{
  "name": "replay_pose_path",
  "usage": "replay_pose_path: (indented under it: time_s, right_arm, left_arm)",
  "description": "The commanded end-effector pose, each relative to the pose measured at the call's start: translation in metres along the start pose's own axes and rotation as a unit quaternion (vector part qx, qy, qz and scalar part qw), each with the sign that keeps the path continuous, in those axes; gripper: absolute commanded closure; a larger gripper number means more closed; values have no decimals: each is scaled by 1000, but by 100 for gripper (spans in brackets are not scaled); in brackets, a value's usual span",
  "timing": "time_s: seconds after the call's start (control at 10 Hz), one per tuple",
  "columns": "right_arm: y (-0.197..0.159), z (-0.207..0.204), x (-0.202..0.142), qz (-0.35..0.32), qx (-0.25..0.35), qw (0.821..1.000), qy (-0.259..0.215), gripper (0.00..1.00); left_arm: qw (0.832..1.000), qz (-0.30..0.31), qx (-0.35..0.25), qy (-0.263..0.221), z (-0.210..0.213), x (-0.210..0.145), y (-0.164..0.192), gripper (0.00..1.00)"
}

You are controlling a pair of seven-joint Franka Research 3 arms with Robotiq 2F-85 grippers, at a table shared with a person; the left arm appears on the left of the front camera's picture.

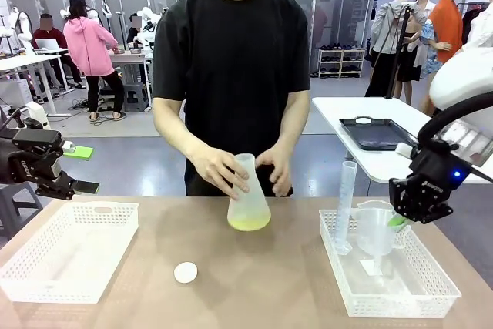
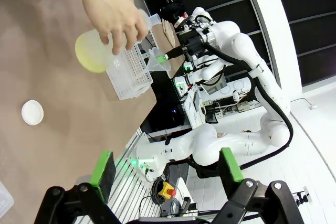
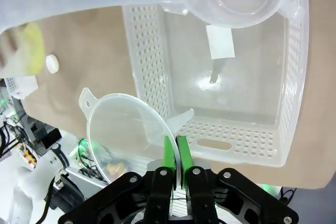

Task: Prepare the solutions needed for the experiment.
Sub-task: Once the solution is in the Big flask , pick up the Plastic Funnel and place it back into the right Organizing basket.

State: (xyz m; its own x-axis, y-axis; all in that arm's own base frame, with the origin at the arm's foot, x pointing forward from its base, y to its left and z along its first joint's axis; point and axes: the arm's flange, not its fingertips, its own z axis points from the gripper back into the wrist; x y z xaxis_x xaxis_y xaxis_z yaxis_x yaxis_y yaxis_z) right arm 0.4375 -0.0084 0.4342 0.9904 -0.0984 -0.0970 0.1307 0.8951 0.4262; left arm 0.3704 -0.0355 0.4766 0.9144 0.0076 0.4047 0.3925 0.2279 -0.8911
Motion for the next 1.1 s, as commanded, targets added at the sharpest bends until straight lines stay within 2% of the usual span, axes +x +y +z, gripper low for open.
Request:
replay_pose_path:
  time_s: [0.0,0.3,0.4,0.5,0.6,0.7,0.8,0.9,1.0]
  right_arm:
    - [2,-10,8,-39,-19,999,6,96]
    - [-6,-25,19,-61,-38,997,7,96]
    - [-6,-29,19,-64,-34,997,9,91]
    - [-6,-31,20,-61,-32,998,3,76]
    - [-5,-31,17,-61,-33,998,2,71]
    - [-6,-31,18,-67,-35,997,2,56]
    - [-6,-32,18,-69,-35,997,5,71]
    - [-6,-33,19,-73,-36,997,6,36]
    - [-5,-33,21,-78,-35,996,4,51]
  left_arm:
    - [1000,-3,-14,-8,-2,2,-1,0]
    - [1000,-3,-14,-8,-2,2,-1,0]
    - [1000,-3,-14,-8,-2,2,-1,0]
    - [1000,-3,-14,-8,-2,2,-1,0]
    - [1000,-3,-14,-8,-2,2,-1,0]
    - [1000,-3,-14,-8,-2,2,-1,0]
    - [1000,-3,-14,-8,-2,2,-1,0]
    - [1000,-3,-14,-8,-2,2,-1,0]
    - [1000,-3,-14,-8,-2,2,-1,0]
